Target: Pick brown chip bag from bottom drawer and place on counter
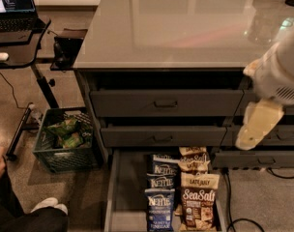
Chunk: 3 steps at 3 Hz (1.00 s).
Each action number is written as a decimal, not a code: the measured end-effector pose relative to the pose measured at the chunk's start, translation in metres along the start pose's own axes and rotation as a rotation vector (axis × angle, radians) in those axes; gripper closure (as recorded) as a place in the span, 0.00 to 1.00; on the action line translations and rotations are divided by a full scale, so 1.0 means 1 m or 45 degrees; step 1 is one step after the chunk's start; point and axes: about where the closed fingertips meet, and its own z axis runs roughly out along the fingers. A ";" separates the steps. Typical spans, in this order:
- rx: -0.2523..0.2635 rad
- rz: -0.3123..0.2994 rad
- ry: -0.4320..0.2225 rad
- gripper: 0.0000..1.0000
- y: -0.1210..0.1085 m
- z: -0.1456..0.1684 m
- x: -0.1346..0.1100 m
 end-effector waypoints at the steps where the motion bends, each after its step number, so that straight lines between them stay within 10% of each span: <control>1: -0.020 0.010 -0.039 0.00 0.013 0.066 0.015; 3: -0.026 -0.083 -0.077 0.00 0.018 0.165 0.057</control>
Offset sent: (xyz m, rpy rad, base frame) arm 0.0190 -0.0147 -0.2032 0.0767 -0.0339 0.0759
